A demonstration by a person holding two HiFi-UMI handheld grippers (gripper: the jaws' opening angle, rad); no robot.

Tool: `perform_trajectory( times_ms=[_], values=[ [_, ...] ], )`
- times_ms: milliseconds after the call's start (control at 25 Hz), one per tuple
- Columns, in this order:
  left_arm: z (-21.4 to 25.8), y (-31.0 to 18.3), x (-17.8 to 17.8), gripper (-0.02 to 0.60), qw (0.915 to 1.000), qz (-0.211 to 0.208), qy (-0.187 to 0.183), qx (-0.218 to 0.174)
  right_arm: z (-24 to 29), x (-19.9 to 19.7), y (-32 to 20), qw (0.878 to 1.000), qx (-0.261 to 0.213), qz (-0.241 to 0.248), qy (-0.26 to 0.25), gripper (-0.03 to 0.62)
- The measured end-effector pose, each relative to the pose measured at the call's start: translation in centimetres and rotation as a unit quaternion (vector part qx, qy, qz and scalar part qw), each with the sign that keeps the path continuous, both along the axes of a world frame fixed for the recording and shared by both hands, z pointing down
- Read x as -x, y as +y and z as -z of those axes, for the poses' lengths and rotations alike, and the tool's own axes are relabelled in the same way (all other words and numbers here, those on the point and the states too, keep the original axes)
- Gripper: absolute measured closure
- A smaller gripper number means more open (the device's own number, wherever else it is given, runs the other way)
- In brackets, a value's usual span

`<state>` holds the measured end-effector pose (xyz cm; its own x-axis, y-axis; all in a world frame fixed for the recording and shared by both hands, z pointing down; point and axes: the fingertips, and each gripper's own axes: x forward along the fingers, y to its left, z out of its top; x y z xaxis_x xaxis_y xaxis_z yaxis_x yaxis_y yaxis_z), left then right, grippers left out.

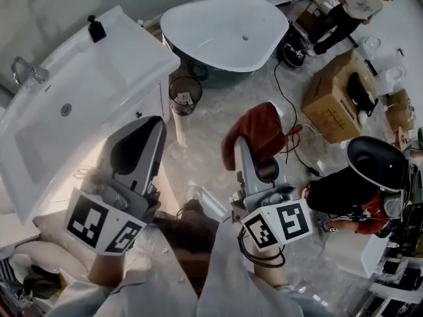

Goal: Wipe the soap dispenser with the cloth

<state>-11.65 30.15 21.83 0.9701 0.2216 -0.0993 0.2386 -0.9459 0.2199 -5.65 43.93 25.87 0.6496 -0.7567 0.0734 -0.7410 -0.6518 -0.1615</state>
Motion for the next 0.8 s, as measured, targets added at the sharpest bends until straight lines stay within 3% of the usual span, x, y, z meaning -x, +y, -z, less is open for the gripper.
perform_trajectory(
  times_ms=[400,800],
  values=[
    [1.2,2.3,-3.5,0.578,0.9965,0.082,0.004,-0.014,0.6,-5.7,0.8,0.996,-0.011,0.085,0.001,0.539],
    [1.3,1.4,-2.6,0.578,0.9832,0.181,-0.002,-0.023,0.2,-7.2,-2.0,0.983,-0.009,0.183,-0.002,0.539]
  ],
)
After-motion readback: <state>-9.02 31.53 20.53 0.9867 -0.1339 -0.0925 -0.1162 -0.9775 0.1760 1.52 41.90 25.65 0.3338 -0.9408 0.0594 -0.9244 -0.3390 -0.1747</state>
